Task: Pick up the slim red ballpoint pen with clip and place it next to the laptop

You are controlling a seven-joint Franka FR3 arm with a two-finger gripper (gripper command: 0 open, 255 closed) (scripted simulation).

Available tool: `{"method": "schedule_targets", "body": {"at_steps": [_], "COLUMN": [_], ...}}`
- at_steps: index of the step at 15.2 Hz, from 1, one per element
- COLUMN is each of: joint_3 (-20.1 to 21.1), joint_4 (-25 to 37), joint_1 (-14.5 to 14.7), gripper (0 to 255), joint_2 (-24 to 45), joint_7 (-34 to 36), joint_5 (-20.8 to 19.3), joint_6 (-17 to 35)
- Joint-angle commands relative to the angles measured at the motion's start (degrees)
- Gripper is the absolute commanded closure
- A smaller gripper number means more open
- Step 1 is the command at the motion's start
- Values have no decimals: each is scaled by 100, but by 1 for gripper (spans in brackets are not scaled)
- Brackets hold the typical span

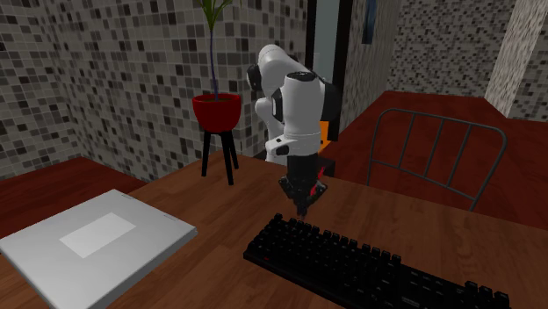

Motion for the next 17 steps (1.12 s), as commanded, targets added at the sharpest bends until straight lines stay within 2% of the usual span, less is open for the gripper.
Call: {"method": "schedule_targets", "body": {"at_steps": [1,17], "joint_3": [11,46], "joint_4": [93,1248], "joint_1": [8,174], "gripper": [255,255], "joint_2": [-33,-61], "joint_7": [-9,-91], "joint_5": [16,67], "joint_6": [-125,-1278]}}
